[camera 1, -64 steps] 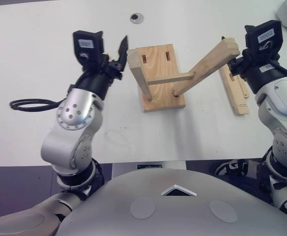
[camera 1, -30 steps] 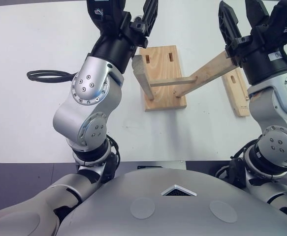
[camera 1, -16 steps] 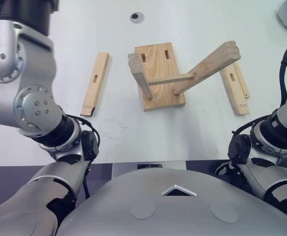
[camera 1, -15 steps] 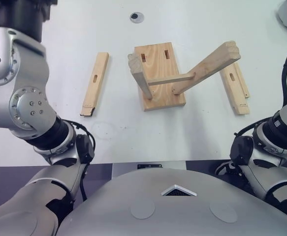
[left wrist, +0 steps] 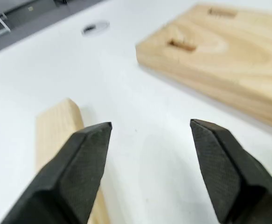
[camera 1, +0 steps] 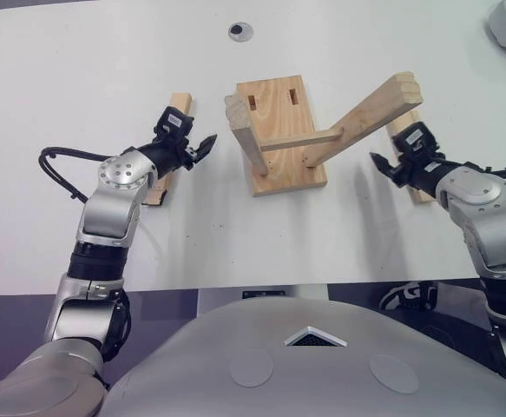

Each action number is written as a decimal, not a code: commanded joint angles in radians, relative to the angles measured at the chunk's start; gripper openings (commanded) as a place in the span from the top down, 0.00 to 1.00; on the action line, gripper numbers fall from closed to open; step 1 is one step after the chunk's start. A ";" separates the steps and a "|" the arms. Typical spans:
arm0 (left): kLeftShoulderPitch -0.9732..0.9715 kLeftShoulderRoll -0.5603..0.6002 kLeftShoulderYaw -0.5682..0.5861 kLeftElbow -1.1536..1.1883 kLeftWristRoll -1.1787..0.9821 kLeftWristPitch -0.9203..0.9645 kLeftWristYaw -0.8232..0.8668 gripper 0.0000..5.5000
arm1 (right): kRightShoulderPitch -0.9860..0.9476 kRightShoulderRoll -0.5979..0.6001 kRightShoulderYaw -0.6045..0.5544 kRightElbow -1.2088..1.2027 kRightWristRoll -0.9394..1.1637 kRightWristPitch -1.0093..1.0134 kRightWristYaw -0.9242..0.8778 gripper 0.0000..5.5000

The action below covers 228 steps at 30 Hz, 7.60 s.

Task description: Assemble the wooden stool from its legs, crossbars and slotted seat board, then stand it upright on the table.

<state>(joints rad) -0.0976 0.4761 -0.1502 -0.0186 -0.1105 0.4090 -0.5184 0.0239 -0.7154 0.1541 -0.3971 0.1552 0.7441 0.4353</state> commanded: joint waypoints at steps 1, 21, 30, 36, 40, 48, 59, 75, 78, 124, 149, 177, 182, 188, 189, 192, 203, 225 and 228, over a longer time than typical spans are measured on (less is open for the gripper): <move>-0.037 -0.053 -0.061 0.070 0.018 -0.060 -0.041 0.43 | -0.073 0.061 0.107 0.025 -0.028 -0.015 0.038 0.53; -0.111 -0.019 0.171 0.232 -0.103 -0.269 -0.180 0.43 | -0.086 -0.172 0.008 -0.093 0.088 -0.199 0.488 0.53; 0.200 0.164 0.101 -0.250 -0.134 -0.118 -0.339 0.43 | -0.322 0.025 0.049 0.433 -0.160 -0.431 0.228 0.53; 0.164 0.248 0.000 -0.317 -0.083 -0.043 -0.411 0.43 | -0.492 0.229 0.119 0.917 -0.294 -0.594 0.057 0.53; 0.069 0.205 -0.095 -0.178 0.011 -0.066 -0.379 0.43 | -0.541 0.288 0.170 1.155 -0.368 -0.702 0.031 0.53; -0.067 0.118 -0.103 0.052 0.129 -0.149 -0.240 0.43 | -0.349 0.086 0.141 0.621 -0.153 -0.750 0.492 0.53; -0.304 -0.092 0.071 0.448 0.005 -0.390 -0.235 0.43 | -0.147 -0.131 -0.008 0.047 0.021 -0.454 0.678 0.53; -0.170 0.049 0.199 0.258 -0.082 -0.375 -0.287 0.43 | -0.240 -0.086 0.000 0.265 -0.112 -0.506 0.543 0.53; -0.043 0.092 0.176 0.013 -0.092 -0.244 -0.296 0.43 | -0.324 -0.005 0.025 0.388 -0.209 -0.523 0.398 0.53; 0.036 0.028 0.003 -0.045 0.034 -0.062 -0.189 0.43 | -0.299 0.086 0.081 0.726 -0.356 -0.697 0.215 0.53; -0.224 -0.145 0.003 0.292 -0.005 -0.202 -0.187 0.43 | -0.084 0.041 0.046 0.308 -0.174 -0.620 0.455 0.53; -0.197 -0.306 0.245 -0.739 -0.179 0.428 0.201 0.43 | -0.061 0.048 -0.438 0.753 -0.002 -0.567 0.230 0.53; -0.032 -0.260 0.345 -0.817 -0.266 0.445 0.191 0.43 | -0.022 0.039 -0.396 0.748 -0.011 -0.565 0.272 0.53; 0.063 -0.218 0.354 -0.747 -0.236 0.373 0.206 0.43 | -0.006 0.034 -0.352 0.749 -0.039 -0.561 0.264 0.53; 0.071 -0.221 0.352 -0.738 -0.234 0.362 0.212 0.43 | 0.005 0.032 -0.336 0.728 -0.032 -0.555 0.289 0.53; 0.079 -0.221 0.349 -0.716 -0.231 0.337 0.227 0.43 | 0.032 0.024 -0.298 0.679 -0.010 -0.531 0.349 0.53; 0.099 -0.249 0.309 -0.685 -0.244 0.284 0.273 0.43 | 0.084 0.092 -0.308 0.493 0.046 -0.444 0.256 0.53; 0.114 -0.258 0.304 -0.680 -0.260 0.259 0.297 0.43 | 0.176 0.044 -0.285 0.408 -0.017 -0.309 0.150 0.53; 0.118 -0.266 0.295 -0.678 -0.255 0.254 0.304 0.43 | 0.057 0.002 -0.337 0.450 0.030 -0.414 0.201 0.53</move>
<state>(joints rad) 0.0180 0.2096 0.1513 -0.7056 -0.3620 0.6680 -0.2256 0.1303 -0.6908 -0.1570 0.0316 0.1789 0.3684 0.6057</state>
